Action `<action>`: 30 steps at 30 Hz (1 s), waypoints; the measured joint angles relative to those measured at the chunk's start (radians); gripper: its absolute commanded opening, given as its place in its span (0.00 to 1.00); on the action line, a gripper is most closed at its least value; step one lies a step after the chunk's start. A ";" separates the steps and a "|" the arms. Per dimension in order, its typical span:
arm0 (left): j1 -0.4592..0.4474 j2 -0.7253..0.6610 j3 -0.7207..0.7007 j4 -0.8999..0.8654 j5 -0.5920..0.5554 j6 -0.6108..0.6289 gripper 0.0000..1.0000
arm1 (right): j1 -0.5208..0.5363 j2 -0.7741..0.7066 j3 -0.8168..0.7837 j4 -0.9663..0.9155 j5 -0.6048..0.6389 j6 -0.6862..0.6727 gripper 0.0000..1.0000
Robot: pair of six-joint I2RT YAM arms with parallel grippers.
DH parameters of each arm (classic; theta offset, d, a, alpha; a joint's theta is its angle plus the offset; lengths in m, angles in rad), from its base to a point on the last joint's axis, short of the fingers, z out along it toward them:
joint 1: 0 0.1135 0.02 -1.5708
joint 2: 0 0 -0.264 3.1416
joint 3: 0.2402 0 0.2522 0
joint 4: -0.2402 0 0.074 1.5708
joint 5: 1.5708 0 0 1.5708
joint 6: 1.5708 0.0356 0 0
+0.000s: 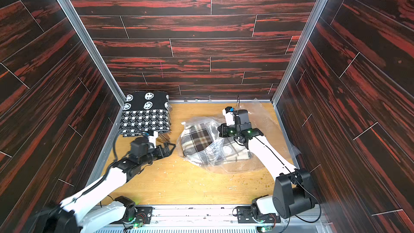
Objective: Take the scarf out of the vacuum bag
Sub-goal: Take out the scarf from the vacuum bag.
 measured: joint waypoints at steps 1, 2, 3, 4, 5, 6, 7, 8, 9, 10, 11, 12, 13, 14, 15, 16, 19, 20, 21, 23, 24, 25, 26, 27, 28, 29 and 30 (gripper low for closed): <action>-0.009 0.027 0.000 0.021 0.008 -0.008 0.99 | 0.000 0.000 0.000 0.002 0.000 0.001 0.00; -0.020 0.059 0.000 0.047 0.018 -0.017 0.99 | 0.000 0.000 -0.001 0.004 0.000 0.003 0.00; -0.029 0.090 0.000 0.072 0.027 -0.027 0.99 | 0.000 0.000 -0.002 0.005 0.000 0.005 0.00; -0.038 0.113 0.000 0.092 0.032 -0.035 0.98 | 0.000 0.000 -0.003 0.007 0.000 0.007 0.00; -0.045 0.138 0.000 0.112 0.037 -0.043 0.98 | 0.000 0.000 -0.004 0.010 0.000 0.008 0.00; -0.052 0.161 0.000 0.132 0.042 -0.052 0.97 | 0.000 0.000 -0.005 0.011 0.000 0.009 0.00; -0.057 0.183 0.000 0.150 0.044 -0.061 0.95 | 0.000 0.000 -0.007 0.012 0.000 0.010 0.00; -0.063 0.207 0.000 0.171 0.046 -0.071 0.94 | 0.000 0.000 -0.008 0.013 0.000 0.011 0.00; -0.066 0.224 0.000 0.183 0.046 -0.076 0.94 | 0.000 0.000 -0.009 0.016 0.000 0.011 0.00; -0.069 0.244 0.000 0.196 0.045 -0.084 0.94 | 0.000 0.000 -0.012 0.021 -0.001 0.012 0.00; -0.072 0.261 0.000 0.206 0.044 -0.091 0.94 | 0.000 0.000 -0.017 0.028 -0.002 0.013 0.00; -0.076 0.278 0.001 0.219 0.040 -0.095 0.94 | 0.000 0.000 -0.021 0.033 -0.003 0.014 0.00; -0.078 0.296 0.002 0.233 0.037 -0.099 0.94 | 0.000 0.000 -0.025 0.035 -0.004 0.014 0.00; -0.079 0.315 0.004 0.246 0.033 -0.103 0.94 | 0.000 0.000 -0.027 0.036 -0.005 0.015 0.00; -0.080 0.333 0.008 0.257 0.031 -0.109 0.94 | 0.000 0.000 -0.028 0.037 -0.006 0.015 0.00; -0.082 0.354 0.015 0.273 0.028 -0.113 0.94 | 0.000 0.000 -0.028 0.040 -0.008 0.015 0.00; -0.089 0.412 0.035 0.318 0.022 -0.123 0.94 | 0.000 0.000 -0.028 0.042 -0.011 0.015 0.00; -0.090 0.430 0.043 0.333 0.021 -0.126 0.94 | 0.000 0.000 -0.028 0.042 -0.012 0.015 0.00; -0.092 0.446 0.051 0.343 0.021 -0.127 0.94 | 0.000 0.000 -0.028 0.043 -0.014 0.015 0.00; -0.094 0.470 0.067 0.361 0.018 -0.131 0.94 | 0.000 0.000 -0.030 0.048 -0.016 0.015 0.00; -0.095 0.483 0.077 0.370 0.017 -0.132 0.94 | 0.000 0.000 -0.031 0.049 -0.016 0.015 0.00; -0.096 0.497 0.087 0.378 0.015 -0.134 0.94 | 0.000 0.000 -0.034 0.050 -0.017 0.015 0.00; -0.096 0.508 0.096 0.383 0.013 -0.135 0.93 | 0.000 0.000 -0.036 0.051 -0.017 0.015 0.00; -0.096 0.520 0.105 0.385 0.010 -0.135 0.94 | 0.000 0.000 -0.038 0.053 -0.018 0.015 0.00; -0.098 0.531 0.113 0.384 0.007 -0.135 0.93 | 0.000 0.000 -0.040 0.055 -0.019 0.016 0.00; -0.100 0.540 0.119 0.384 0.005 -0.134 0.94 | 0.000 0.000 -0.041 0.056 -0.019 0.016 0.00; -0.101 0.550 0.126 0.383 -0.001 -0.130 0.94 | 0.000 0.000 -0.041 0.056 -0.021 0.016 0.00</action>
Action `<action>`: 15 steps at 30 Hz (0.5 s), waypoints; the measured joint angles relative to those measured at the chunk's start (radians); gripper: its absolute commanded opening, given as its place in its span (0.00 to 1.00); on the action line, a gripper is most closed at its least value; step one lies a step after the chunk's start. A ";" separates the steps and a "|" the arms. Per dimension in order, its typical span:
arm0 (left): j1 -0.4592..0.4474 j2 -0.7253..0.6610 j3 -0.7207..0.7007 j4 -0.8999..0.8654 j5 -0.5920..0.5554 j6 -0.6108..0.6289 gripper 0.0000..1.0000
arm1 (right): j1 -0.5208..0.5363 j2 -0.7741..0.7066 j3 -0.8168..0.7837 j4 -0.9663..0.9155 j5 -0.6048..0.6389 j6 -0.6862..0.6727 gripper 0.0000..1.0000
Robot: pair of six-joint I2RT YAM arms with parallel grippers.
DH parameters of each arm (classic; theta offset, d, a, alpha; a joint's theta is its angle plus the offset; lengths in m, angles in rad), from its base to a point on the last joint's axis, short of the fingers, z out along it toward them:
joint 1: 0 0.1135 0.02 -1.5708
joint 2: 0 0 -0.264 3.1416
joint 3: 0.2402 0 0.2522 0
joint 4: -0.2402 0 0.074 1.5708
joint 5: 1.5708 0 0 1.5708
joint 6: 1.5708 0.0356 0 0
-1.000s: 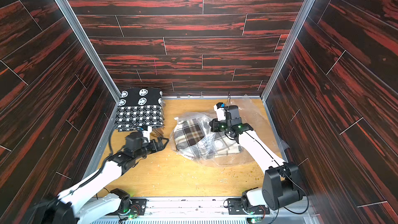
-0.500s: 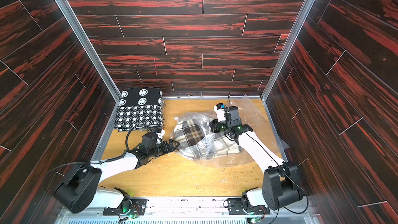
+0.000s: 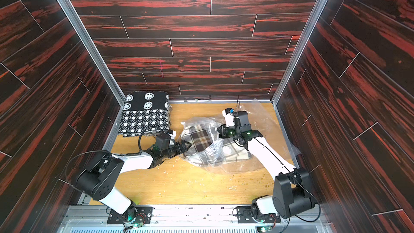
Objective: Take the scarf out of the vacuum bag
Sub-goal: Take out the scarf from the vacuum bag.
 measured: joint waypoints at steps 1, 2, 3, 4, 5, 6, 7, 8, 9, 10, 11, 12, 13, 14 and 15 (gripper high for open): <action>-0.003 0.006 0.005 -0.005 -0.008 0.005 0.93 | 0.000 0.000 0.000 0.000 -0.003 0.000 0.00; -0.008 0.010 0.008 -0.012 -0.018 0.010 0.93 | 0.000 0.000 0.000 0.000 -0.006 0.000 0.00; -0.014 0.013 0.011 -0.022 -0.029 0.015 0.93 | 0.000 0.000 0.000 0.000 -0.008 0.000 0.00; -0.021 0.014 0.013 -0.031 -0.037 0.022 0.93 | 0.000 0.000 0.000 0.000 -0.010 0.000 0.00; -0.025 0.015 0.014 -0.037 -0.045 0.027 0.93 | 0.000 0.000 0.000 0.000 -0.011 0.000 0.00; -0.029 0.017 0.016 -0.045 -0.049 0.031 0.93 | 0.000 0.000 0.000 0.000 -0.013 0.000 0.00; -0.032 0.022 0.020 -0.049 -0.052 0.034 0.93 | 0.000 0.000 0.000 0.001 -0.014 0.000 0.00; -0.034 0.027 0.024 -0.051 -0.054 0.035 0.93 | 0.000 0.000 0.000 0.001 -0.014 0.001 0.00; -0.037 0.036 0.030 -0.055 -0.056 0.038 0.92 | 0.000 0.000 0.000 0.002 -0.014 0.002 0.00; -0.039 0.045 0.037 -0.056 -0.058 0.040 0.93 | 0.000 0.000 0.000 0.002 -0.014 0.003 0.00; -0.042 0.050 0.045 -0.061 -0.060 0.041 0.93 | 0.000 0.000 0.000 0.002 -0.015 0.003 0.00; -0.045 0.056 0.054 -0.063 -0.060 0.042 0.93 | 0.000 0.000 0.000 0.003 -0.015 0.003 0.00; -0.048 0.061 0.059 -0.062 -0.060 0.042 0.93 | 0.000 0.000 0.000 0.004 -0.016 0.003 0.00; -0.050 0.069 0.065 -0.060 -0.059 0.042 0.93 | 0.000 0.000 0.000 0.004 -0.016 0.003 0.00; -0.053 0.074 0.071 -0.057 -0.055 0.042 0.93 | 0.000 0.000 0.000 0.003 -0.017 0.003 0.00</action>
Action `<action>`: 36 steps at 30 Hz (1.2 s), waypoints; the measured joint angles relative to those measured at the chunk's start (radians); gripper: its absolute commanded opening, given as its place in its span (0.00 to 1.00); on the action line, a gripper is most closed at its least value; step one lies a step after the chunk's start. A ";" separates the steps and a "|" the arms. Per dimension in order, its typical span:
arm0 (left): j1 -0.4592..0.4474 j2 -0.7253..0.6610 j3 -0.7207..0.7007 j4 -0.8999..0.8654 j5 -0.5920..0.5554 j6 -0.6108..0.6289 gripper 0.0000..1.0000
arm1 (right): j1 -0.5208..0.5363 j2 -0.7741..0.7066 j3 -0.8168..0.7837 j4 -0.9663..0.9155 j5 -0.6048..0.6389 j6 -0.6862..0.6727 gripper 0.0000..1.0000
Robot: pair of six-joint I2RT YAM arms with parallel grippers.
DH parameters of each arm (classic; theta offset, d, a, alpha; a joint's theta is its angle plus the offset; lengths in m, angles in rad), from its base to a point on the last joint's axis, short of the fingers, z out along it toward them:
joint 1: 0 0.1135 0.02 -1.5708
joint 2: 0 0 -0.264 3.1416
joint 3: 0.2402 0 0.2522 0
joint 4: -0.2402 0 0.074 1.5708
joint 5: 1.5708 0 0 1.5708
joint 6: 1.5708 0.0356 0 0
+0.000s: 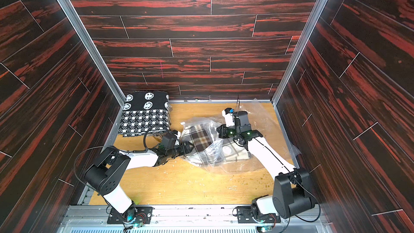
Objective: Take the scarf out of the vacuum bag
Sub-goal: Take out the scarf from the vacuum bag.
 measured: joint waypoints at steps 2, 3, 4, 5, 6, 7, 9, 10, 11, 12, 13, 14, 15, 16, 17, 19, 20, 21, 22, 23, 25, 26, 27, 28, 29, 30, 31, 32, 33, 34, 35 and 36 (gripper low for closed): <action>-0.006 0.013 0.012 0.009 0.010 -0.001 0.93 | 0.000 0.000 0.000 0.000 0.000 0.000 0.00; -0.010 0.018 0.018 0.011 0.016 -0.002 0.92 | 0.000 0.000 0.000 0.000 -0.001 0.000 0.00; -0.016 0.022 0.023 0.013 0.023 -0.004 0.92 | 0.000 0.000 -0.001 0.000 -0.001 0.000 0.00; -0.021 0.027 0.029 0.017 0.030 -0.005 0.92 | 0.000 0.000 -0.001 0.000 -0.001 0.000 0.00; -0.028 0.035 0.037 0.022 0.037 -0.008 0.92 | 0.000 0.000 -0.002 0.002 -0.001 0.000 0.00; -0.033 0.042 0.046 0.026 0.044 -0.010 0.92 | 0.000 0.000 -0.003 0.003 -0.001 0.000 0.00; -0.044 0.057 0.064 0.030 0.056 -0.013 0.92 | 0.000 0.000 -0.007 0.005 -0.002 0.000 0.00; -0.049 0.064 0.073 0.032 0.061 -0.013 0.92 | 0.000 0.000 -0.008 0.005 -0.004 0.000 0.00; -0.056 0.071 0.085 0.033 0.065 -0.013 0.89 | 0.000 0.000 -0.010 0.005 -0.005 0.001 0.00; -0.061 0.077 0.094 0.033 0.067 -0.012 0.85 | 0.000 0.000 -0.011 0.006 -0.005 0.001 0.00; -0.066 0.082 0.103 0.032 0.068 -0.012 0.82 | 0.000 0.000 -0.011 0.006 -0.005 0.001 0.00; -0.070 0.088 0.113 0.032 0.069 -0.012 0.76 | 0.000 0.000 -0.012 0.006 -0.003 0.000 0.00; -0.074 0.094 0.124 0.031 0.071 -0.010 0.66 | 0.000 0.000 -0.012 0.006 0.001 0.000 0.00; -0.076 0.100 0.133 0.029 0.071 -0.011 0.57 | 0.000 0.000 -0.012 0.006 0.008 0.000 0.00; -0.079 0.106 0.147 0.024 0.073 -0.008 0.50 | 0.000 0.000 -0.012 0.005 0.017 0.000 0.00; -0.084 0.116 0.174 0.011 0.076 -0.006 0.37 | 0.000 0.000 -0.012 0.001 0.042 0.000 0.00; -0.086 0.121 0.187 0.005 0.077 -0.005 0.29 | -0.001 0.000 -0.012 -0.002 0.057 -0.001 0.00; -0.089 0.124 0.200 0.000 0.079 -0.003 0.19 | -0.002 0.000 -0.012 -0.007 0.071 -0.001 0.00; -0.091 0.128 0.211 -0.006 0.077 -0.003 0.12 | -0.002 0.000 -0.012 -0.012 0.084 -0.001 0.00; -0.095 0.132 0.224 -0.012 0.078 -0.001 0.05 | -0.003 0.000 -0.012 -0.018 0.096 -0.002 0.00; -0.101 0.141 0.246 -0.023 0.074 0.004 0.00 | -0.006 0.000 -0.012 -0.027 0.118 -0.004 0.00; -0.105 0.144 0.256 -0.031 0.072 0.006 0.00 | -0.007 0.000 -0.012 -0.031 0.129 -0.004 0.00; -0.107 0.145 0.263 -0.040 0.068 0.008 0.00 | -0.009 0.000 -0.012 -0.034 0.138 -0.004 0.00; -0.109 0.146 0.273 -0.052 0.066 0.011 0.00 | -0.011 0.000 -0.012 -0.037 0.145 -0.004 0.00; -0.110 0.146 0.282 -0.068 0.063 0.015 0.00 | -0.016 0.000 -0.012 -0.042 0.152 -0.004 0.00; -0.111 0.146 0.291 -0.082 0.060 0.019 0.00 | -0.019 0.000 -0.012 -0.045 0.159 -0.004 0.00; -0.113 0.146 0.305 -0.101 0.057 0.026 0.00 | -0.025 0.000 -0.012 -0.049 0.166 -0.004 0.00; -0.113 0.146 0.320 -0.124 0.053 0.034 0.00 | -0.030 0.000 -0.012 -0.053 0.174 -0.004 0.00; -0.114 0.146 0.335 -0.143 0.051 0.041 0.00 | -0.034 0.001 -0.012 -0.057 0.182 -0.004 0.00; -0.114 0.146 0.355 -0.170 0.046 0.050 0.00 | -0.039 0.001 -0.012 -0.063 0.193 -0.004 0.00; -0.114 0.146 0.375 -0.195 0.042 0.058 0.00 | -0.043 0.001 -0.012 -0.068 0.205 -0.004 0.00; -0.115 0.145 0.391 -0.215 0.039 0.064 0.00 | -0.045 0.001 -0.012 -0.072 0.217 -0.004 0.00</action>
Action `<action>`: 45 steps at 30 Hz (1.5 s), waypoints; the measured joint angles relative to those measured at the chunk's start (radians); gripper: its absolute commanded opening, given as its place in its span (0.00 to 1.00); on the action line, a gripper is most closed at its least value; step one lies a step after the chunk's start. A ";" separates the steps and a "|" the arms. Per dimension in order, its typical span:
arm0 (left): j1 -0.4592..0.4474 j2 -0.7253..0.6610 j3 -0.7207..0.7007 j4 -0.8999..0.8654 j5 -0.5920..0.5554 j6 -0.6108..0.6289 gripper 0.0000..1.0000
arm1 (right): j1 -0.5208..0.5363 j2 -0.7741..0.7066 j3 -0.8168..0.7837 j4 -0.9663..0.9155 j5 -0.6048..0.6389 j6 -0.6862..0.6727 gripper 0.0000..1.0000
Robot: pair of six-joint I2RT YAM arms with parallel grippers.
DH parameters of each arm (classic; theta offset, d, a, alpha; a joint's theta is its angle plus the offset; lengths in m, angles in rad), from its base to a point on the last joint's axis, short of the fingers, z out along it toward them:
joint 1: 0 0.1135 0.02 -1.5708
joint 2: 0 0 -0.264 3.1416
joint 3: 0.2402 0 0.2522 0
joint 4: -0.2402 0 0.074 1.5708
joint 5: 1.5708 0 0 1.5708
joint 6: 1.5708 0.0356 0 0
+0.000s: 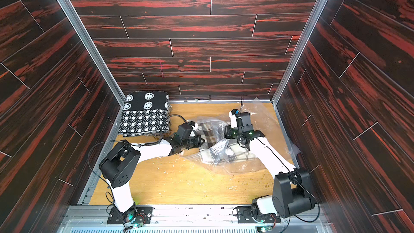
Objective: Take the scarf out of the vacuum bag
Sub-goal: Take out the scarf from the vacuum bag.
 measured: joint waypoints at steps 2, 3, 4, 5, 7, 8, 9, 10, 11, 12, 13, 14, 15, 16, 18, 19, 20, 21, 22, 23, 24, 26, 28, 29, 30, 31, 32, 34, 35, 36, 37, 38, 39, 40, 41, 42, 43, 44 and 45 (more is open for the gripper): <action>-0.002 -0.003 0.037 -0.041 -0.006 0.012 0.00 | -0.004 0.002 0.001 -0.013 0.036 -0.002 0.00; -0.005 -0.005 0.051 -0.056 -0.008 0.016 0.00 | -0.005 0.003 0.003 -0.021 0.059 -0.004 0.00; -0.008 -0.007 0.068 -0.072 -0.010 0.022 0.00 | -0.005 0.005 0.003 -0.026 0.084 -0.006 0.00; -0.012 -0.007 0.082 -0.085 -0.013 0.027 0.00 | -0.006 0.006 0.003 -0.030 0.104 -0.008 0.00; -0.023 -0.007 0.109 -0.105 -0.016 0.034 0.00 | -0.006 0.006 0.003 -0.040 0.148 -0.012 0.00; -0.029 -0.007 0.122 -0.115 -0.018 0.035 0.00 | -0.007 0.006 0.005 -0.046 0.165 -0.015 0.00; -0.035 -0.007 0.136 -0.125 -0.019 0.038 0.00 | -0.010 0.006 0.006 -0.052 0.185 -0.018 0.00; -0.041 -0.006 0.153 -0.137 -0.020 0.040 0.00 | -0.012 0.006 0.009 -0.061 0.206 -0.020 0.00; -0.046 -0.004 0.166 -0.144 -0.021 0.041 0.00 | -0.015 0.006 0.011 -0.069 0.222 -0.023 0.00; -0.051 -0.001 0.184 -0.151 -0.021 0.042 0.00 | -0.018 0.006 0.015 -0.077 0.240 -0.026 0.00; -0.055 0.005 0.204 -0.155 -0.021 0.043 0.00 | -0.022 0.006 0.021 -0.086 0.257 -0.027 0.00; -0.058 0.012 0.221 -0.156 -0.021 0.045 0.00 | -0.027 0.006 0.026 -0.092 0.271 -0.027 0.00; -0.060 0.023 0.241 -0.158 -0.021 0.047 0.00 | -0.031 0.006 0.033 -0.098 0.288 -0.028 0.00; -0.063 0.033 0.259 -0.163 -0.021 0.048 0.00 | -0.035 0.006 0.042 -0.108 0.304 -0.028 0.00; -0.065 0.052 0.292 -0.182 -0.020 0.057 0.00 | -0.040 0.005 0.057 -0.119 0.325 -0.028 0.00; -0.065 0.060 0.308 -0.196 -0.020 0.061 0.00 | -0.043 0.003 0.063 -0.121 0.329 -0.029 0.00; -0.065 0.063 0.320 -0.207 -0.020 0.066 0.00 | -0.043 -0.001 0.065 -0.121 0.327 -0.030 0.00; -0.065 0.066 0.333 -0.223 -0.020 0.073 0.00 | -0.044 -0.006 0.066 -0.119 0.316 -0.031 0.00; -0.065 0.066 0.345 -0.239 -0.020 0.081 0.00 | -0.044 -0.012 0.066 -0.118 0.299 -0.031 0.00; -0.065 0.066 0.356 -0.254 -0.020 0.089 0.00 | -0.044 -0.018 0.066 -0.114 0.279 -0.031 0.00; -0.065 0.066 0.370 -0.275 -0.021 0.099 0.00 | -0.044 -0.023 0.066 -0.108 0.256 -0.031 0.00; -0.065 0.066 0.396 -0.318 -0.023 0.120 0.00 | -0.044 -0.031 0.066 -0.090 0.203 -0.029 0.00; -0.065 0.066 0.423 -0.361 -0.029 0.139 0.00 | -0.044 -0.033 0.061 -0.065 0.150 -0.026 0.00; -0.065 0.066 0.437 -0.383 -0.033 0.150 0.00 | -0.043 -0.033 0.056 -0.052 0.120 -0.026 0.00; -0.065 0.066 0.448 -0.402 -0.037 0.159 0.00 | -0.042 -0.033 0.049 -0.037 0.089 -0.025 0.00; -0.065 0.066 0.458 -0.418 -0.041 0.169 0.00 | -0.039 -0.033 0.043 -0.028 0.068 -0.024 0.00; -0.065 0.066 0.468 -0.438 -0.046 0.177 0.00 | -0.035 -0.033 0.039 -0.018 0.043 -0.024 0.00; -0.065 0.068 0.488 -0.473 -0.056 0.192 0.00 | -0.024 -0.029 0.034 -0.003 -0.004 -0.024 0.00; -0.065 0.071 0.500 -0.493 -0.062 0.198 0.00 | -0.015 -0.024 0.034 0.005 -0.030 -0.024 0.00; -0.065 0.074 0.512 -0.509 -0.068 0.204 0.00 | -0.006 -0.018 0.034 0.012 -0.055 -0.025 0.00; -0.065 0.077 0.521 -0.524 -0.074 0.210 0.00 | 0.003 -0.011 0.034 0.017 -0.076 -0.026 0.00; -0.065 0.081 0.531 -0.541 -0.084 0.214 0.00 | 0.012 -0.003 0.034 0.023 -0.096 -0.027 0.00; -0.065 0.084 0.537 -0.557 -0.093 0.221 0.00 | 0.022 0.008 0.035 0.025 -0.114 -0.027 0.00; -0.065 0.087 0.542 -0.570 -0.105 0.225 0.00 | 0.030 0.016 0.035 0.026 -0.124 -0.028 0.00; -0.065 0.091 0.545 -0.585 -0.119 0.230 0.00 | 0.039 0.027 0.035 0.027 -0.129 -0.030 0.00; -0.065 0.093 0.545 -0.598 -0.132 0.234 0.00 | 0.049 0.039 0.036 0.027 -0.130 -0.031 0.00; -0.065 0.094 0.545 -0.613 -0.146 0.240 0.00 | 0.056 0.049 0.036 0.027 -0.125 -0.031 0.00; -0.065 0.095 0.545 -0.627 -0.159 0.245 0.00 | 0.063 0.060 0.036 0.027 -0.115 -0.031 0.00; -0.065 0.095 0.545 -0.639 -0.172 0.251 0.00 | 0.071 0.070 0.036 0.027 -0.098 -0.031 0.00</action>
